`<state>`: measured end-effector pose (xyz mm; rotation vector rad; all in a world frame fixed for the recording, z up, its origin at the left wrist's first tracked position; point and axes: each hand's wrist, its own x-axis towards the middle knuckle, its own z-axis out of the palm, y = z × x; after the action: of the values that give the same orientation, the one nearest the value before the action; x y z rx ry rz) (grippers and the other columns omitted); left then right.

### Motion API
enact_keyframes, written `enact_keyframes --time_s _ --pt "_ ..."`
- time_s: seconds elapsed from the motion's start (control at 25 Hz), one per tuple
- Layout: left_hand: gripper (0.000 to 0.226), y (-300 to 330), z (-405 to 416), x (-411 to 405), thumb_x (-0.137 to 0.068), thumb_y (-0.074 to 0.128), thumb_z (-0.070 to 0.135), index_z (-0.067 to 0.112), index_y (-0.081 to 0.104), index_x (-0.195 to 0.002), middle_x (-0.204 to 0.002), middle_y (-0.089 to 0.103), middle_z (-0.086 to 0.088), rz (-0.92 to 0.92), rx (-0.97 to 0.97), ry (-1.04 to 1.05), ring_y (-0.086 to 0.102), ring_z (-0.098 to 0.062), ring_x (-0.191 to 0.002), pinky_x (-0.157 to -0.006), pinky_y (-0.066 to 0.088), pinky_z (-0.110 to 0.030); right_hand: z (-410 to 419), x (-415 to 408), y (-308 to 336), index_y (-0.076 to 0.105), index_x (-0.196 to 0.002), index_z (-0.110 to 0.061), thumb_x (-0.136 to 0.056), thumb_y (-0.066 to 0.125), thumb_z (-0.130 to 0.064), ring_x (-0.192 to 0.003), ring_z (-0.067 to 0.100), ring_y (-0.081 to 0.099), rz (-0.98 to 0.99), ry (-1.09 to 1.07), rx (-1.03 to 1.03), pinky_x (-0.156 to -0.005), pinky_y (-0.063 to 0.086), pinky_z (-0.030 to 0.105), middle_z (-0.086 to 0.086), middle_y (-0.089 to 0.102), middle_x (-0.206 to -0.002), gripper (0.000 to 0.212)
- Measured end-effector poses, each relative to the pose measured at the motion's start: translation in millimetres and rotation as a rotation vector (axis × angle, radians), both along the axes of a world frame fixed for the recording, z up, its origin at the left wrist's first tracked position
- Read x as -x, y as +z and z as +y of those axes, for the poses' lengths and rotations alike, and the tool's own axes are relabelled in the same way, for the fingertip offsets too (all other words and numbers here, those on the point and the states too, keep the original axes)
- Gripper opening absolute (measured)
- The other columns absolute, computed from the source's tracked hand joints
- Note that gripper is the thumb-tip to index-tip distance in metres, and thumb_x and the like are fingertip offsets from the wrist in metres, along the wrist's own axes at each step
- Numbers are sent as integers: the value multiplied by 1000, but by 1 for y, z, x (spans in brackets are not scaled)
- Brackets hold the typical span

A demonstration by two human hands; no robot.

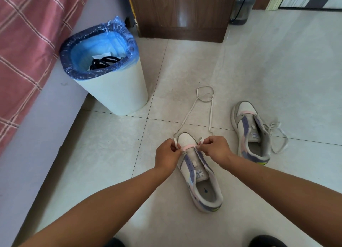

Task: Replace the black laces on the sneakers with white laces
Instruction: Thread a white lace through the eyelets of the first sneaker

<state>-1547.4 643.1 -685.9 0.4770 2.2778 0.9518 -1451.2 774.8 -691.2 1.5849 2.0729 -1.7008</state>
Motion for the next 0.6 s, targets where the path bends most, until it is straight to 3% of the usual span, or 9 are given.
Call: enact_keyframes --time_s 0.12,0.28,0.36,0.48,0.56,0.6 --pt "9 1 3 -9 -84 66 11 11 58 -84 -73 56 5 -36 -16 194 54 -11 -69 -57 41 -12 -5 3 2 62 -59 -10 -76 73 -1 -65 18 58 24 -55 19 -77 54 37 9 65 -69 22" --pt "10 -1 3 -18 -88 64 15 13 55 -86 -72 54 8 -37 5 219 55 -12 -71 -59 42 -13 -8 2 7 67 -68 -8 -82 68 -6 -75 22 61 -10 69 -112 -69 49 28 11 68 -79 14" --pt "10 0 3 -22 -90 62 18 15 53 -89 -77 54 9 -26 -4 220 56 -12 -76 -61 43 -12 -12 -1 11 70 -84 -6 -88 62 -12 -82 20 59 -28 193 -236 -65 41 22 10 66 -88 10" --pt "22 3 2 -35 -92 58 29 15 53 -107 -103 53 3 22 74 141 55 -15 -94 -76 48 -21 -19 -9 14 51 -128 -9 -91 58 -25 -113 20 47 -54 364 -459 -89 35 22 8 52 -123 41" --pt "36 3 0 -49 -91 54 38 16 53 -120 -118 48 1 204 176 11 51 -17 -107 -90 43 -29 -25 -15 12 33 -141 -10 -92 56 -26 -124 23 40 -68 462 -481 -99 33 27 7 44 -133 57" --pt "40 3 -1 -56 -90 52 40 16 53 -124 -121 48 1 299 193 -39 49 -18 -112 -94 37 -31 -27 -17 9 33 -141 -10 -92 54 -25 -122 24 42 -84 517 -475 -98 35 30 9 46 -132 56"
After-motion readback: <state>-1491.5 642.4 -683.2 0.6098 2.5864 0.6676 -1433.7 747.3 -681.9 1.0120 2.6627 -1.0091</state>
